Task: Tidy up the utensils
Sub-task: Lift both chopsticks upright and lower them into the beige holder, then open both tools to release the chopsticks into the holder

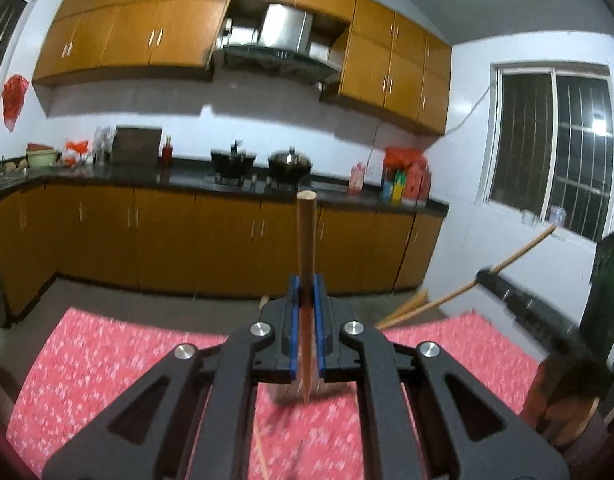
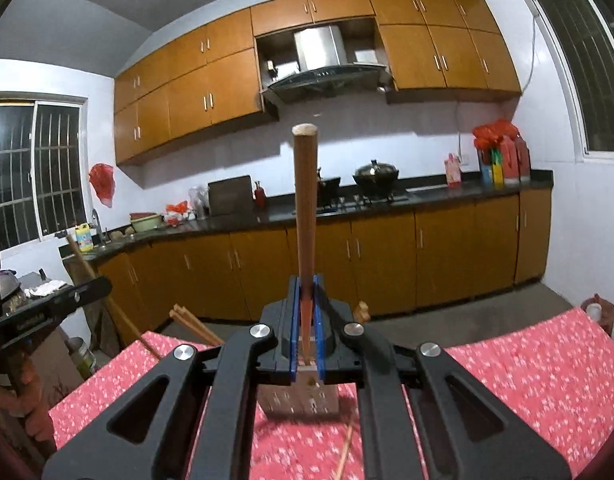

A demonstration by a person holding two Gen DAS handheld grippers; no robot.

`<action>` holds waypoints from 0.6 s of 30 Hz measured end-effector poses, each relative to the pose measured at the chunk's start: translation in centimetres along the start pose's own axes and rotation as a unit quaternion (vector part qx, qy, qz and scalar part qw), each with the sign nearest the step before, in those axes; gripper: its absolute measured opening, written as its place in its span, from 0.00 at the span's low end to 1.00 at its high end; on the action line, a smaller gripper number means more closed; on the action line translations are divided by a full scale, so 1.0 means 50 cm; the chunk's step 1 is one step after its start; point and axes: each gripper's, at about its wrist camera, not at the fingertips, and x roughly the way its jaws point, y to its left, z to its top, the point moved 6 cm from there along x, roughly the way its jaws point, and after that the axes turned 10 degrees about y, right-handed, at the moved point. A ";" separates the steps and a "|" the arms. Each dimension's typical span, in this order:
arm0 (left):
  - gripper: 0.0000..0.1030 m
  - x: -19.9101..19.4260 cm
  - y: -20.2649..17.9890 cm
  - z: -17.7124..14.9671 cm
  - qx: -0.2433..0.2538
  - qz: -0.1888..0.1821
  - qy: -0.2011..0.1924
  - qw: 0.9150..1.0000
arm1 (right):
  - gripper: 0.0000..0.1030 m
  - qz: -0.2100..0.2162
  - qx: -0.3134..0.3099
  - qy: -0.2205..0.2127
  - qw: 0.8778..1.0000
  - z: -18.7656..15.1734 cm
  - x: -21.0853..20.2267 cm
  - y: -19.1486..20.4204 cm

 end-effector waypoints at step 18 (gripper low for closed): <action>0.08 0.170 -0.009 0.041 -0.036 0.038 -0.023 0.998 | 0.07 0.004 -0.004 0.099 0.995 -0.031 0.160 0.021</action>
